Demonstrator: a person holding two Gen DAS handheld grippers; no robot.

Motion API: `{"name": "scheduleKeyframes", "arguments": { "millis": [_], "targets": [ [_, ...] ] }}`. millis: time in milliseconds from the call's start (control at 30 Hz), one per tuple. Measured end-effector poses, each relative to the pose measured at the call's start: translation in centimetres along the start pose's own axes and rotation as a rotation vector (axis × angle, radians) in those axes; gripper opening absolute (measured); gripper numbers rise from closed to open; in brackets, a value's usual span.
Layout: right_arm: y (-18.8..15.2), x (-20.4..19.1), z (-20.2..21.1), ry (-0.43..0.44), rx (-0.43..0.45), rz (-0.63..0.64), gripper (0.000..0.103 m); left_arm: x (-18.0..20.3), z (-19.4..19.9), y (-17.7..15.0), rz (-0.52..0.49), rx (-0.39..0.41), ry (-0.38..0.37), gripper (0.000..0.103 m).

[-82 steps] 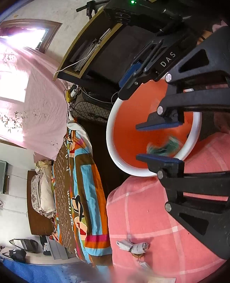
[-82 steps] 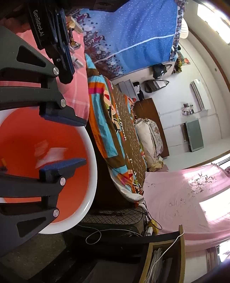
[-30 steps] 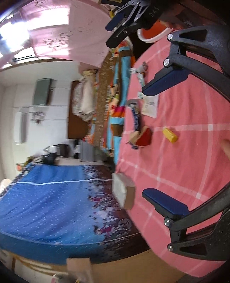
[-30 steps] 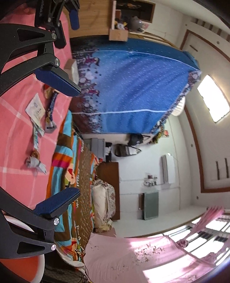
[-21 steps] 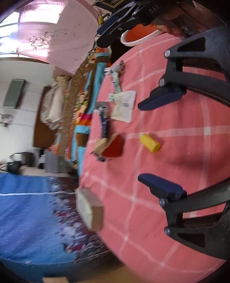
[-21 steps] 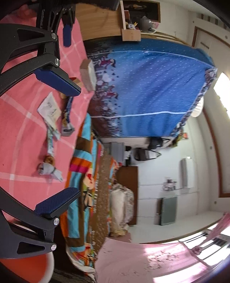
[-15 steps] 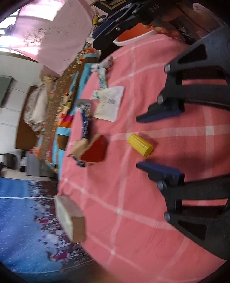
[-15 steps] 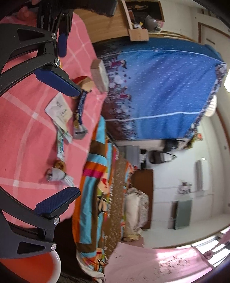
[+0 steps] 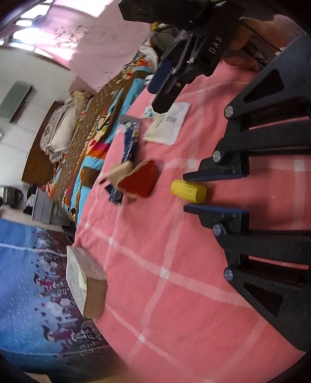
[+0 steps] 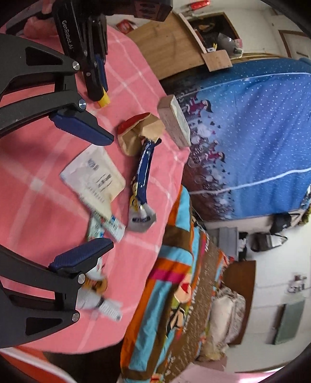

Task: Collect trash
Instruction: 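Grasp the yellow cap with the left tool while the right tool grasps the white packet, then carry the yellow cap and white packet to the orange bucket and release both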

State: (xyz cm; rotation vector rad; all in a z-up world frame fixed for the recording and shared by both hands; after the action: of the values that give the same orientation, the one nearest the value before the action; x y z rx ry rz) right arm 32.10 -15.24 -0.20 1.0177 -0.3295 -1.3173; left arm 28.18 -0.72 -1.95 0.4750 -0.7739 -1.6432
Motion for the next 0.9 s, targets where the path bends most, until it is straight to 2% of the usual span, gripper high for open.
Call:
{"name": "scheduleKeyframes", "arguments": {
  "millis": [67, 267, 467, 633, 733, 900],
  "targets": [
    [0.4, -0.1, -0.7, 0.021, -0.018, -0.010, 0.079, -0.3, -0.2, 0.1, 0.021, 0.001, -0.003, 0.021],
    [0.6, 0.3, -3.4, 0.074, -0.146, -0.060, 0.079, -0.4, -0.4, -0.2, 0.035, 0.000, -0.011, 0.021],
    [-0.4, -1.0, -2.8, 0.089, -0.166, 0.005, 0.079, -0.9, -0.3, -0.3, 0.060, 0.009, -0.030, 0.021],
    [-1.6, -2.4, -3.1, 0.031, -0.175, 0.117, 0.079, -1.1, -0.2, -0.4, 0.082, 0.017, -0.042, 0.021],
    [-2.0, -2.7, -3.3, 0.000, -0.176, 0.156, 0.072, -1.1, -0.2, -0.5, 0.081, 0.017, -0.038, 0.021],
    [-2.2, -2.5, -3.2, 0.012, -0.179, 0.155, 0.065, -1.0, -0.2, -0.5, 0.077, 0.016, -0.033, 0.021]
  ]
}}
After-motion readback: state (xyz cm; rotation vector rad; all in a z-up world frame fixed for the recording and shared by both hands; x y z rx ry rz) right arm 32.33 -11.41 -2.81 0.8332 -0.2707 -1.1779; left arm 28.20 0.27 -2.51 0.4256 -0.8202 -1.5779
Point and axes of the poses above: each gripper's, at about its wrist camera, not at the fingertips, and z roughly against the way its jaws point, x to its right, y to its top, the point moved 5 cm from there along -z, roughly the way its jaws point, and after that the axes turned 14 degrees about -z, right-handed, at the moved point
